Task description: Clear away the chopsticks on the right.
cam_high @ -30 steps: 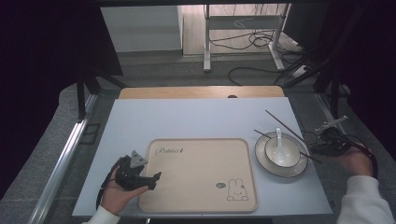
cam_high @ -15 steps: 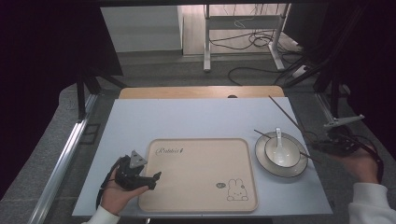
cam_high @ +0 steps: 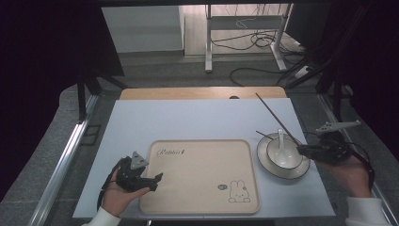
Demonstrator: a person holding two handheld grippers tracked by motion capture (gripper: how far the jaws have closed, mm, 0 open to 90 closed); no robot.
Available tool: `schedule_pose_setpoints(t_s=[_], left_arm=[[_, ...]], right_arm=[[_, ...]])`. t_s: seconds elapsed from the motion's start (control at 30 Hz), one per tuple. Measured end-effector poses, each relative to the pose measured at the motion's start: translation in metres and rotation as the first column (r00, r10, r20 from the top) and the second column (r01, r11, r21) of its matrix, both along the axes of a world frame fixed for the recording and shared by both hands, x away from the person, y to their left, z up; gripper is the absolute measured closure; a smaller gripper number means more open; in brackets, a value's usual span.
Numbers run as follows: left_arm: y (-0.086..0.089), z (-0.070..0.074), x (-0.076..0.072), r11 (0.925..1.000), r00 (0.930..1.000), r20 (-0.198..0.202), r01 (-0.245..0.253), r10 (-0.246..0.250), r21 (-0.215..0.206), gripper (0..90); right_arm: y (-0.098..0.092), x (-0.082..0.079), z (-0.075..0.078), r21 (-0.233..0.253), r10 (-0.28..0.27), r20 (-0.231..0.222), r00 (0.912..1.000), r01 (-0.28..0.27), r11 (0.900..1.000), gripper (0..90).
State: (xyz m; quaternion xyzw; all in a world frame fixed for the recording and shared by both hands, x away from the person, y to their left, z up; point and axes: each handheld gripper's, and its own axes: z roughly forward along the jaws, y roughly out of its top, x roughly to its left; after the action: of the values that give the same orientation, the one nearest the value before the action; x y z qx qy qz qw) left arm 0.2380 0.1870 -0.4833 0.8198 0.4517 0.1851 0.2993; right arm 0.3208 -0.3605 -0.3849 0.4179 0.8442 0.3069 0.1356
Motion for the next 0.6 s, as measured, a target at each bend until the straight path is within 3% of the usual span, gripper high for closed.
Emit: schedule_pose_setpoints(t_s=[0.1,0.33,0.47,0.6], left_arm=[[0.0,0.0,0.0,1.0,1.0,0.0,-0.003,0.003,-0.002,13.9],[-0.002,0.001,0.0,1.0,1.0,0.002,0.0,0.0,0.001,13.9],[-0.001,0.003,-0.001,1.0,1.0,0.008,-0.003,0.003,-0.006,13.9],[0.0,0.003,0.0,1.0,0.9999,0.011,-0.002,0.002,-0.007,13.9]], right_arm=[[0.014,-0.01,0.002,0.044,0.016,-0.001,0.9999,-0.016,0.999,83.1],[0.046,-0.029,0.0,0.07,0.069,-0.019,0.9975,-0.067,0.995,83.1],[0.068,-0.038,-0.015,0.076,0.085,-0.055,0.9948,-0.081,0.994,83.1],[0.095,-0.047,-0.036,0.043,0.139,-0.115,0.9836,-0.135,0.99,83.0]])
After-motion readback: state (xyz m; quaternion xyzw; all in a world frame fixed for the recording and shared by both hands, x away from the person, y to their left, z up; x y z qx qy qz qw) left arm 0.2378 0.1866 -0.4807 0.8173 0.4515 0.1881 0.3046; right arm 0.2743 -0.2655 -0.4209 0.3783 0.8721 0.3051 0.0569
